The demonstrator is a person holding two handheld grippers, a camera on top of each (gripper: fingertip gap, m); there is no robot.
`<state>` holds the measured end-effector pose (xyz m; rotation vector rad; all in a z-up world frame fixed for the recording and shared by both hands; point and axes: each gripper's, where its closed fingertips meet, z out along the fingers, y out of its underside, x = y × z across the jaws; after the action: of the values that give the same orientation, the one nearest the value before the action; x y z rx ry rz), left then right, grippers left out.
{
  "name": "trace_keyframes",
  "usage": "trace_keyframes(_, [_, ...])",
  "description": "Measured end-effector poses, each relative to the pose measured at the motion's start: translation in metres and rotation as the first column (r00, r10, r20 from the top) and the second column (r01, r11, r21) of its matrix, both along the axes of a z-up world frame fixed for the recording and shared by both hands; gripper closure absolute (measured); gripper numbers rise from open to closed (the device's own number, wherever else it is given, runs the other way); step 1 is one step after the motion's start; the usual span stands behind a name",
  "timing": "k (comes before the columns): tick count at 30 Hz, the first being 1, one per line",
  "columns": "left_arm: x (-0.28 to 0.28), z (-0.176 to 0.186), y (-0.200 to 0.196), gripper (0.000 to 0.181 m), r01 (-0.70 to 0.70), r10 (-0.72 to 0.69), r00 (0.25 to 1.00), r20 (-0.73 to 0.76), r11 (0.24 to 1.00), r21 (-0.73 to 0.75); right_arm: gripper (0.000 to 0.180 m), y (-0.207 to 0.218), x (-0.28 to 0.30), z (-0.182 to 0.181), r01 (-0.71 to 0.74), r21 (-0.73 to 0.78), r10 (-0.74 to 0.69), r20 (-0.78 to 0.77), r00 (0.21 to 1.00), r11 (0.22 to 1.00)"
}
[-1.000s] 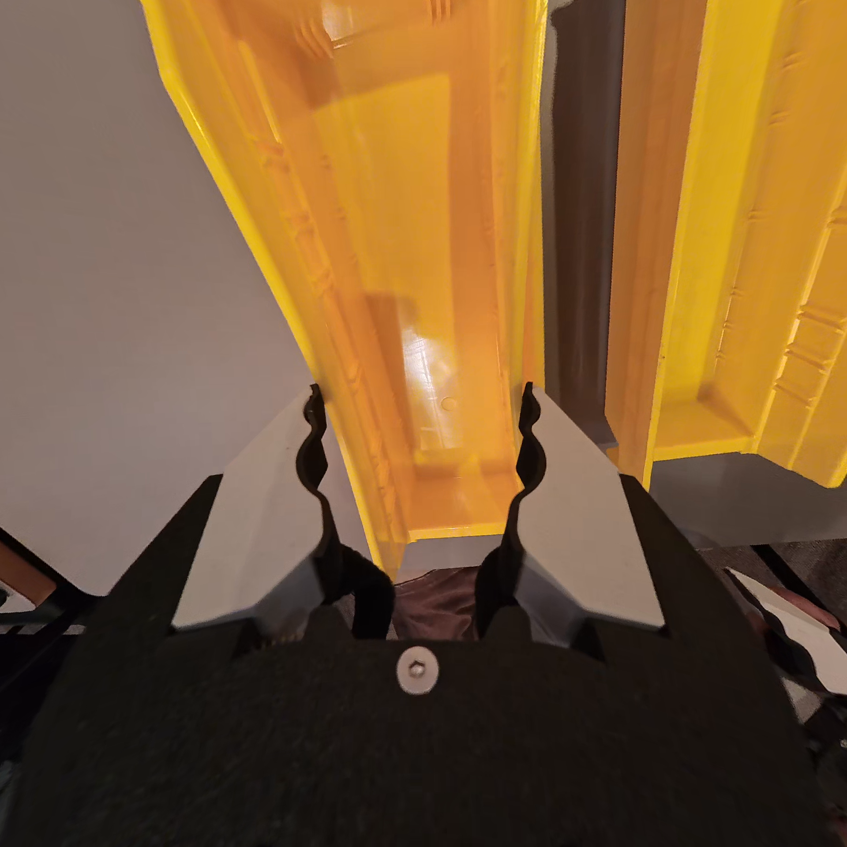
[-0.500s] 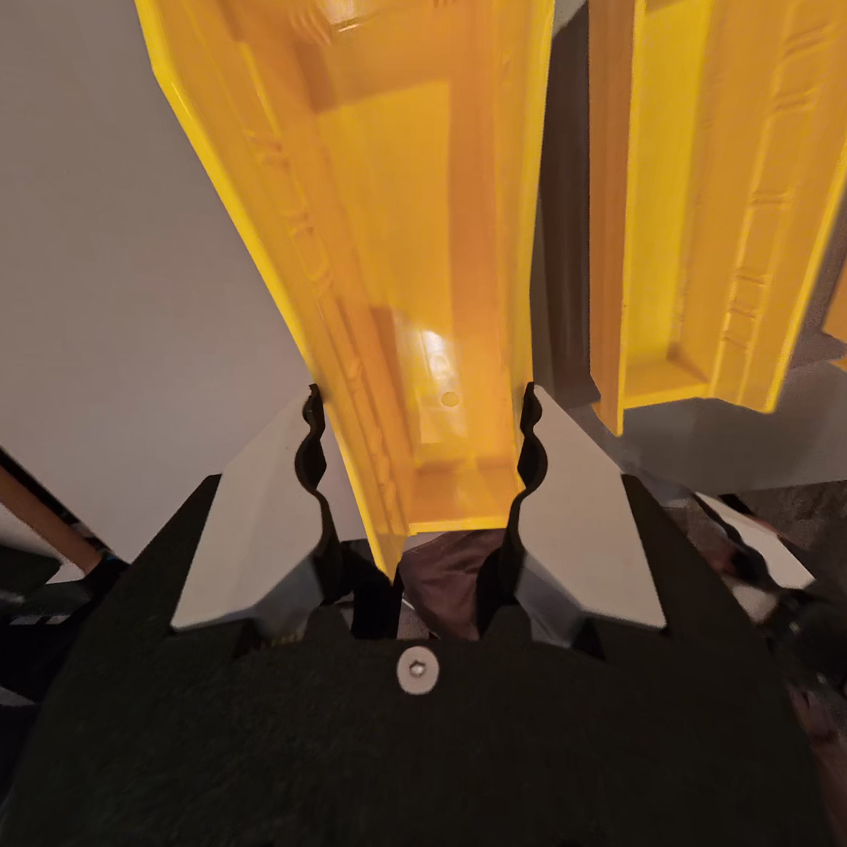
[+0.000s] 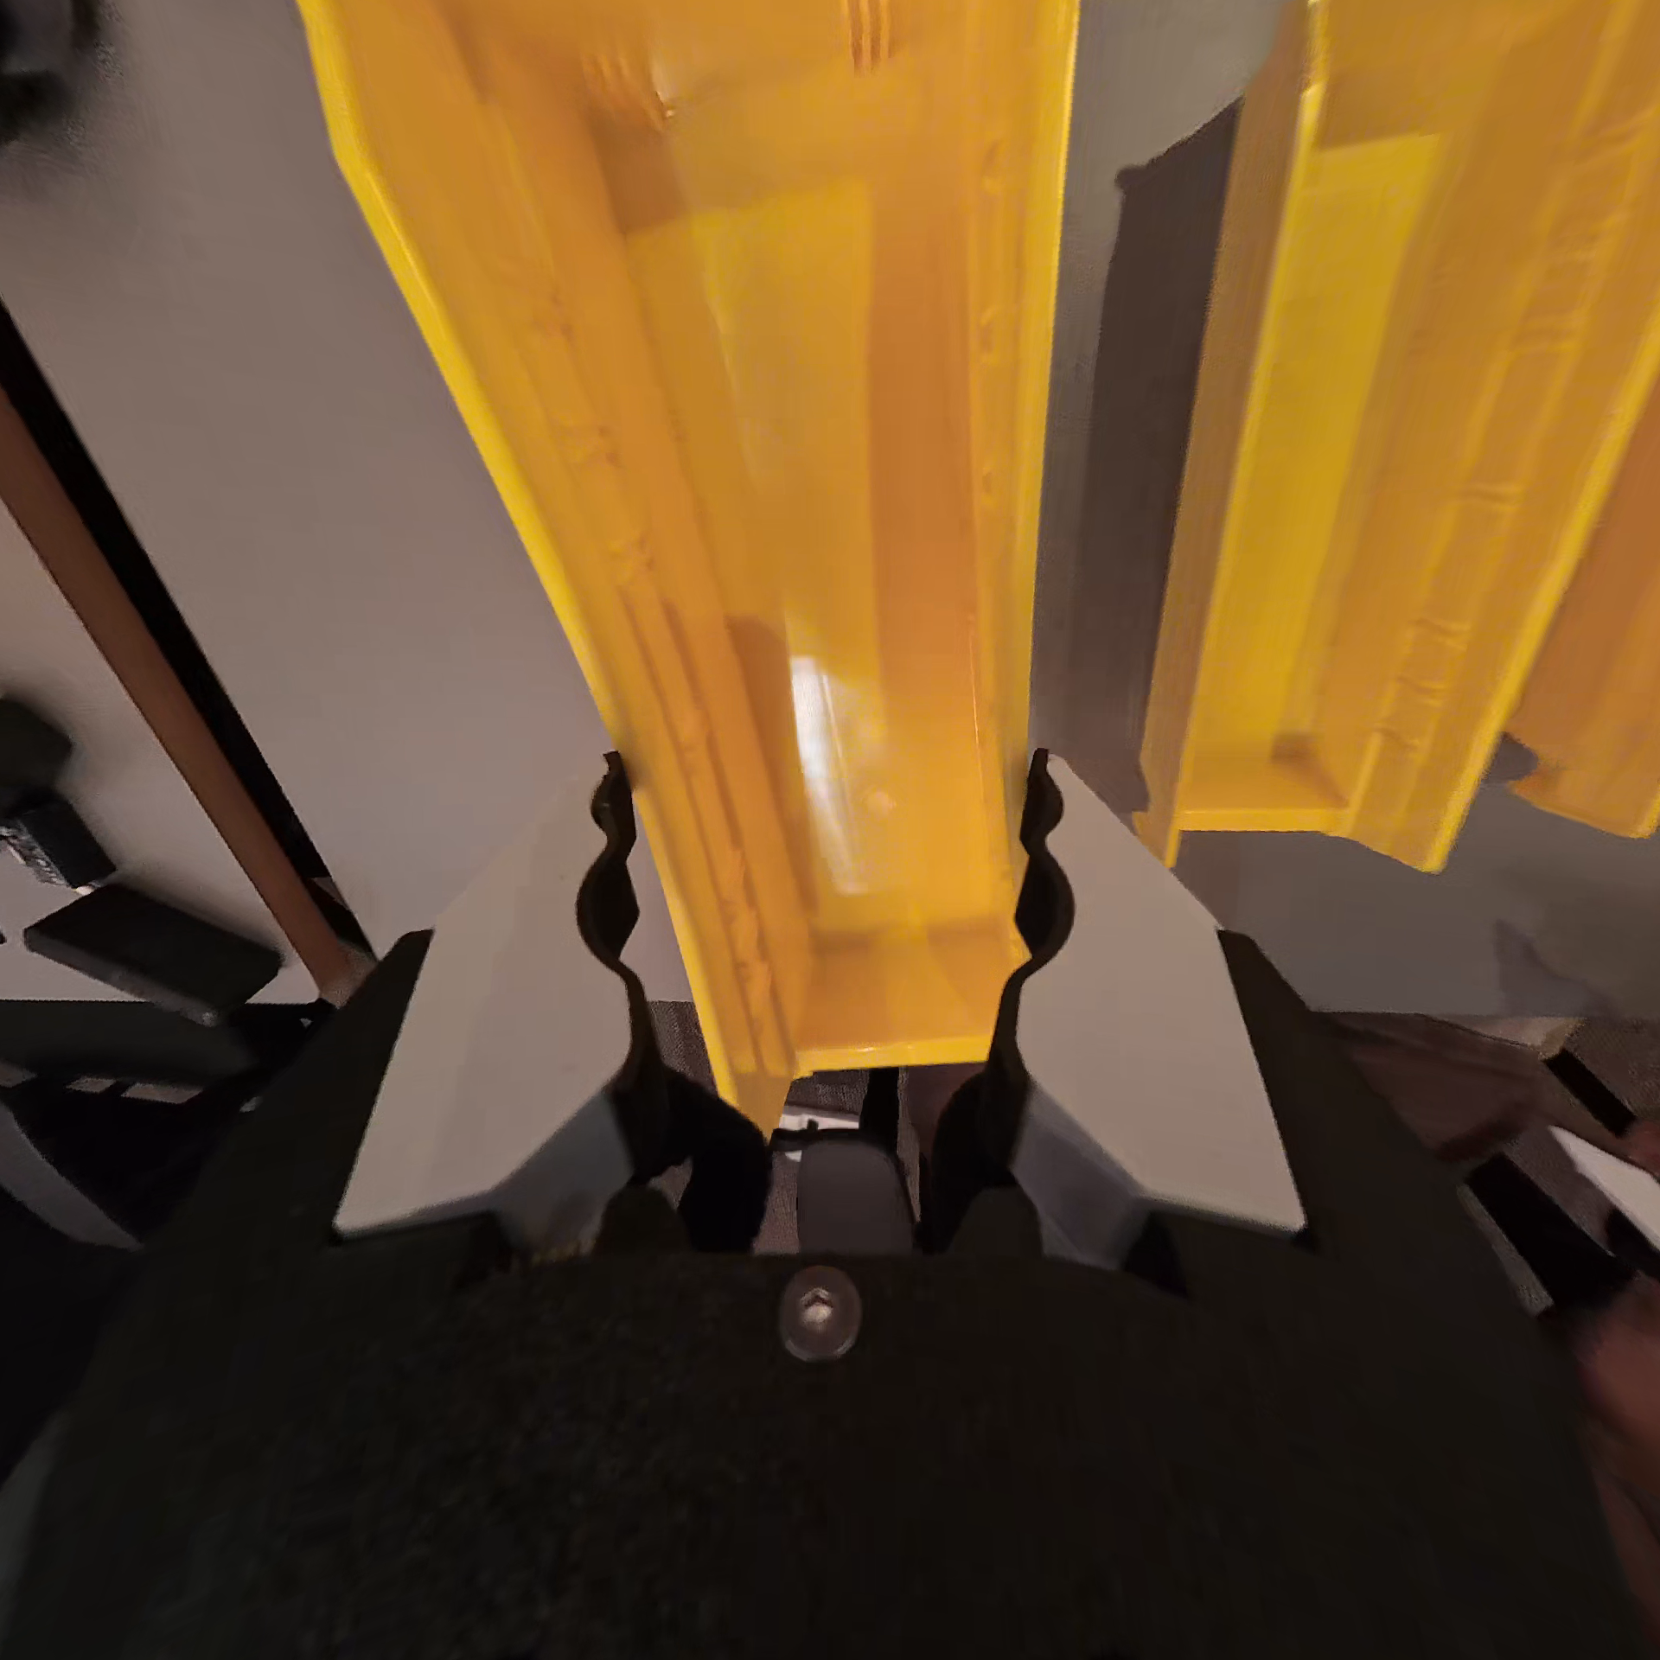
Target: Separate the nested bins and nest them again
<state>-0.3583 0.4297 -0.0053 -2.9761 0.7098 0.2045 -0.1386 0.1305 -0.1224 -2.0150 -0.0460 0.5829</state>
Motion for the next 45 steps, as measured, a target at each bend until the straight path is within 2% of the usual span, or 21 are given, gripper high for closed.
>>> trace_keyframes(7, [-0.022, -0.079, 0.011, 0.096, -0.024, 0.024, 1.0, -0.003, 0.997, -0.074, 0.092, 0.002, 0.004, -0.007, 0.0, -0.026, -0.001, -0.017, 1.0, 1.0])
trace_keyframes(14, [-0.016, -0.125, 0.018, 0.095, 0.006, -0.007, 1.0, -0.005, 0.995, -0.097, 0.092, 0.001, 0.0, -0.01, -0.017, -0.04, 0.016, -0.023, 1.0, 0.999])
trace_keyframes(23, [-0.011, -0.14, 0.026, 0.092, 0.038, -0.04, 0.999, -0.027, 0.996, -0.081, 0.092, 0.0, -0.004, -0.014, -0.037, -0.057, 0.036, -0.018, 0.999, 0.998])
trace_keyframes(31, [-0.02, -0.141, 0.032, 0.07, 0.078, -0.079, 0.996, -0.037, 0.996, -0.035, 0.092, 0.0, 0.006, -0.016, -0.009, -0.086, 0.008, -0.019, 1.0, 0.996])
trace_keyframes(33, [-0.021, -0.136, 0.025, 0.052, 0.077, -0.078, 0.997, -0.018, 0.996, -0.055, 0.092, 0.0, 0.016, -0.015, 0.015, -0.083, -0.016, -0.011, 1.0, 0.996])
trace_keyframes(36, [-0.013, -0.108, 0.026, 0.047, 0.033, -0.032, 0.993, 0.114, 0.999, -0.007, 0.092, 0.002, 0.035, -0.013, 0.058, -0.073, -0.059, -0.009, 0.998, 0.996])
trace_keyframes(38, [-0.006, -0.079, 0.032, 0.052, 0.009, -0.027, 0.974, 0.225, 0.997, 0.078, 0.092, 0.003, 0.048, -0.011, 0.091, -0.065, -0.091, -0.01, 0.996, 0.994])
trace_keyframes(41, [0.01, -0.022, 0.018, 0.067, 0.009, -0.138, 0.888, 0.438, 0.959, 0.282, 0.093, 0.003, 0.068, -0.009, 0.142, -0.047, -0.141, 0.013, 0.99, 0.989])
trace_keyframes(43, [0.012, 0.009, -0.025, 0.077, 0.012, -0.274, 0.795, 0.542, 0.899, 0.437, 0.094, 0.004, 0.084, -0.005, 0.188, -0.01, -0.187, 0.051, 0.981, 0.982])
trace_keyframes(44, [0.004, 0.016, -0.055, 0.091, 0.011, -0.338, 0.759, 0.556, 0.861, 0.508, 0.094, 0.004, 0.091, -0.001, 0.206, 0.015, -0.207, 0.069, 0.976, 0.978])
trace_keyframes(45, [-0.006, 0.017, -0.086, 0.095, 0.006, -0.398, 0.736, 0.547, 0.812, 0.583, 0.094, 0.004, 0.096, 0.003, 0.222, 0.039, -0.225, 0.087, 0.971, 0.974])
